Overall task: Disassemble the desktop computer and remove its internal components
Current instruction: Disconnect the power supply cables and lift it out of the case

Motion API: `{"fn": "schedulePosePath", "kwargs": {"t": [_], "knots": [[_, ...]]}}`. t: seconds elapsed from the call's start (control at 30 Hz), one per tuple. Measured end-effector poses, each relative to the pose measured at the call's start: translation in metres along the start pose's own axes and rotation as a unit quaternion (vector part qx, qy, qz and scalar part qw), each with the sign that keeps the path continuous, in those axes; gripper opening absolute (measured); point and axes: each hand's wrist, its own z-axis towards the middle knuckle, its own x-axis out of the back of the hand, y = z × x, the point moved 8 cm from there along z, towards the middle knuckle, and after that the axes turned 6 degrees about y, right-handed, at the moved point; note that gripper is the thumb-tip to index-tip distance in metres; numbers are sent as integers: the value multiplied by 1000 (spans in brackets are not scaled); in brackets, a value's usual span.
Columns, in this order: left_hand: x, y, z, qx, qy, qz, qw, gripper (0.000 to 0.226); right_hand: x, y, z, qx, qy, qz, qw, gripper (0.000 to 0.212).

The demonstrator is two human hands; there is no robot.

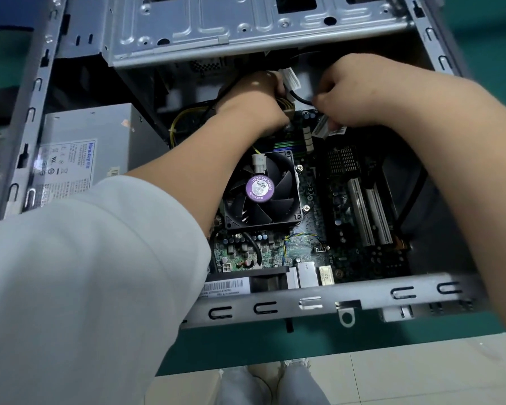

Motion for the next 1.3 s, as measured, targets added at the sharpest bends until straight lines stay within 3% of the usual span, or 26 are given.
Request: {"fn": "schedulePosePath", "kwargs": {"t": [0.2,0.33,0.47,0.67,0.73,0.87,0.97,1.13,1.3], "knots": [[-9,-10,1,42,6,-29,999,28,-2,-3,-1,15,-5,-2,1000,20],[-11,-17,2,88,1,-32,996,43,-3,-5,-1,29,5,-19,999,19],[-10,-12,-2,74,11,-14,997,30,-3,-6,0,42,11,-49,998,19],[0,-14,-11,103,48,-29,993,25,-13,-23,-19,109,37,-231,966,26],[-3,-12,-15,94,36,-43,994,26,-14,-31,-23,105,19,-279,954,27],[13,-16,-21,109,94,14,989,33,-23,-43,-10,78,-53,-330,939,42],[14,-23,-24,129,85,20,988,34,-33,-48,2,64,-48,-290,954,43],[12,-33,-21,171,59,-26,983,32,-32,-32,19,84,49,-147,984,34],[3,-33,-19,181,-8,-19,983,51,-33,-25,33,79,82,-71,991,31]]}}
